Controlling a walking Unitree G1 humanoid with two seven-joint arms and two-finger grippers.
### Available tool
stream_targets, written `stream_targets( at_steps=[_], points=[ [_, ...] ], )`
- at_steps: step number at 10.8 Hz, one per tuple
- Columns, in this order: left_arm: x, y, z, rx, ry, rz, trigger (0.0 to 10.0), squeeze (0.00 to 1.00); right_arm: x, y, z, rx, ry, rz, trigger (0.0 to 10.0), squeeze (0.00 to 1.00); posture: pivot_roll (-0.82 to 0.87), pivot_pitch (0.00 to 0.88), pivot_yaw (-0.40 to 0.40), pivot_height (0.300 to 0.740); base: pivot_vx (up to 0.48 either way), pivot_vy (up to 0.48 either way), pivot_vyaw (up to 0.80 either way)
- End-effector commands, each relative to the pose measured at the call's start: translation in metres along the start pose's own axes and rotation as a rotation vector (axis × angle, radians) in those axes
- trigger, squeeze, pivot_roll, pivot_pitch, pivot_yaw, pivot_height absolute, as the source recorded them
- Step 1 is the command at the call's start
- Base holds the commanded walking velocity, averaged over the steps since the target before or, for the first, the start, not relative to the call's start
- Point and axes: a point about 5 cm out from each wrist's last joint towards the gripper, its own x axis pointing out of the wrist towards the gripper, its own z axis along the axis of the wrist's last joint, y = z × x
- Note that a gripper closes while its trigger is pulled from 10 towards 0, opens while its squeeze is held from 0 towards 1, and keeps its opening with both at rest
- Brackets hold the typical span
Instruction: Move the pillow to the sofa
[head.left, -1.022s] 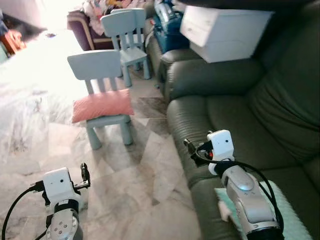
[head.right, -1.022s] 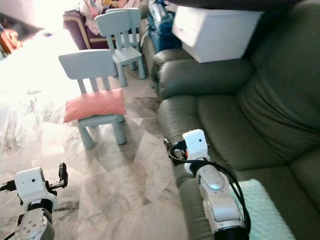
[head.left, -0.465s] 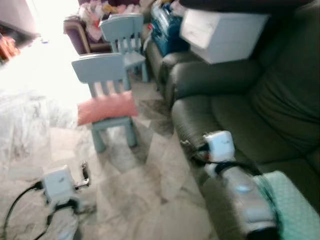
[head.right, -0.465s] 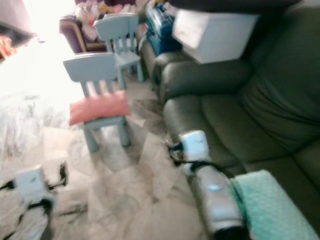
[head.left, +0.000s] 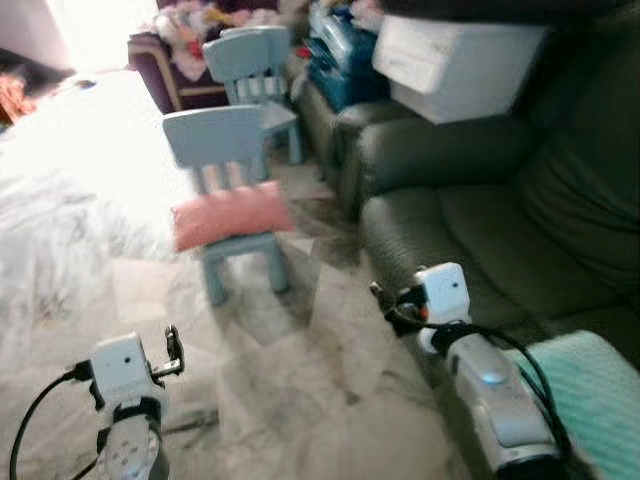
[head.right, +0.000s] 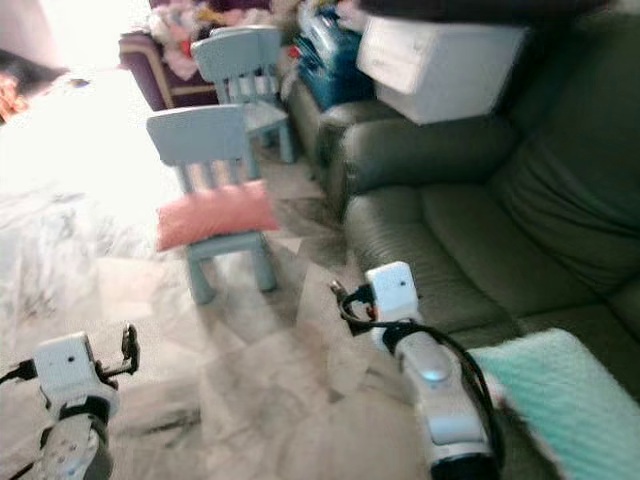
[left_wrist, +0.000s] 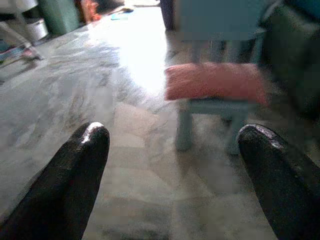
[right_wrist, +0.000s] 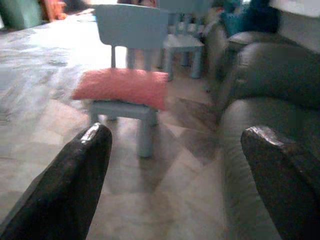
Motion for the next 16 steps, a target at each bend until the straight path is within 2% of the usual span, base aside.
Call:
stream_targets(
  at_steps=[1, 5, 6, 9, 10, 12, 13, 15, 16],
  points=[
    [0.001, 0.002, 0.001, 0.007, -0.004, 0.016, 10.0, 0.0, 0.001, 0.0, 0.005, -0.008, -0.016, 0.008, 10.0, 0.0, -0.17, 0.075, 0.032, 0.74, 0.0, 0.458, 0.0],
    [0.001, 0.0, 0.002, 0.005, -0.017, 0.016, 10.0, 0.0, 0.001, 0.001, 0.007, -0.008, -0.018, 0.009, 10.0, 0.0, -0.17, 0.075, 0.032, 0.74, 0.0, 0.43, 0.0],
    [0.001, 0.0, 0.003, 0.02, -0.024, 0.018, 10.0, 0.0, 0.0, 0.001, 0.007, -0.006, -0.017, 0.008, 10.0, 0.0, -0.17, 0.077, 0.033, 0.74, 0.0, 0.0, 0.0],
    [0.001, 0.0, 0.004, -0.025, -0.011, 0.052, 10.0, 0.0, 0.0, 0.001, 0.007, -0.005, -0.017, 0.008, 10.0, 0.0, -0.17, 0.079, 0.034, 0.74, 0.0, 0.0, 0.0],
    [0.001, 0.001, 0.005, -0.019, -0.031, 0.066, 10.0, 0.0, 0.0, 0.001, 0.007, -0.005, -0.017, 0.009, 10.0, 0.0, -0.17, 0.079, 0.034, 0.74, 0.0, 0.0, 0.0],
    [0.003, 0.004, 0.008, -0.059, -0.051, 0.07, 10.0, 0.0, 0.0, 0.002, 0.008, -0.012, -0.022, 0.017, 10.0, 0.0, -0.16, 0.076, 0.035, 0.74, 0.0, 0.0, 0.0],
    [0.003, 0.004, 0.01, -0.046, -0.064, 0.062, 10.0, 0.0, 0.0, 0.002, 0.008, -0.01, -0.022, 0.016, 10.0, 0.0, -0.16, 0.075, 0.034, 0.74, 0.0, 0.0, 0.0],
    [0.002, 0.002, 0.012, -0.122, -0.071, 0.014, 10.0, 0.0, 0.003, 0.0, 0.009, -0.008, -0.027, 0.01, 10.0, 0.0, -0.16, 0.072, 0.035, 0.74, 0.12, 0.0, 0.0],
    [0.001, 0.002, 0.012, -0.132, -0.073, 0.002, 10.0, 0.0, 0.006, -0.002, 0.011, -0.019, -0.039, 0.007, 10.0, 0.0, -0.16, 0.071, 0.035, 0.74, 0.431, 0.0, 0.0]
  ],
)
